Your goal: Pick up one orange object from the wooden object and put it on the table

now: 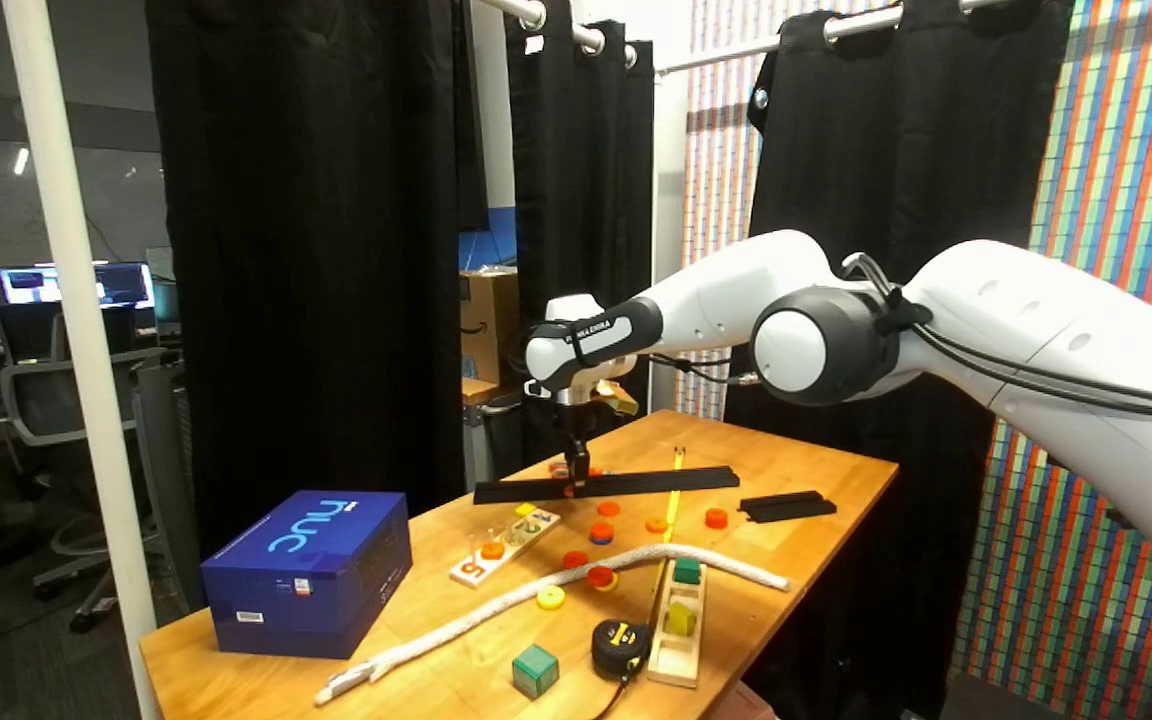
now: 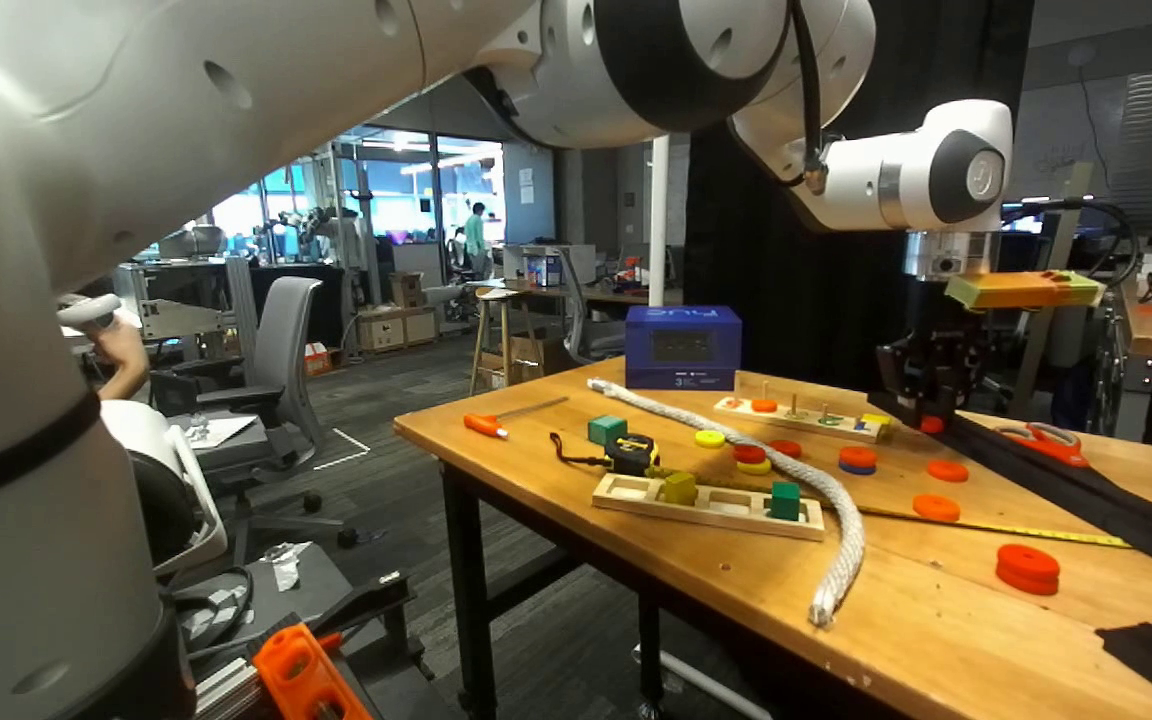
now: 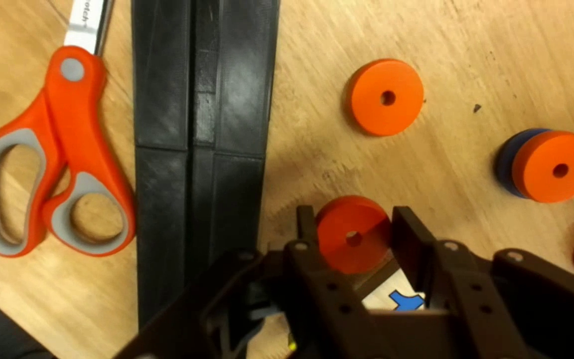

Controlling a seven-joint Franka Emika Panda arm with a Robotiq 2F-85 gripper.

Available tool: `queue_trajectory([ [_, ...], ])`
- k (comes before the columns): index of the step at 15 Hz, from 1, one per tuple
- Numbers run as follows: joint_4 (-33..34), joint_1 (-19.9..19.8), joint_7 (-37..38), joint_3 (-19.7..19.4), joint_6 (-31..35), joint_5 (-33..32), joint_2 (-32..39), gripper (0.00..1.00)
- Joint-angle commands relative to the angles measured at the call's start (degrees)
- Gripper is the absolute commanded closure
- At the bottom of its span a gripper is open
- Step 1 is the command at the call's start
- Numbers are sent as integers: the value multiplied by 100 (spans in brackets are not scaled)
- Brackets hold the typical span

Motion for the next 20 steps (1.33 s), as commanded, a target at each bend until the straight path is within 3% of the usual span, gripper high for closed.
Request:
queue_trajectory([
  [1,21,-30,-15,-12,-145,135,1,75],
  [8,71,-81,-26,5,-344,189,52,75],
  [9,75,-82,12,-2,-346,208,64,33],
  [11,77,-91,10,1,-399,238,73,26],
  [14,31,-122,47,47,-384,196,71,1],
  [20,-259,-24,442,77,-346,221,-415,0],
])
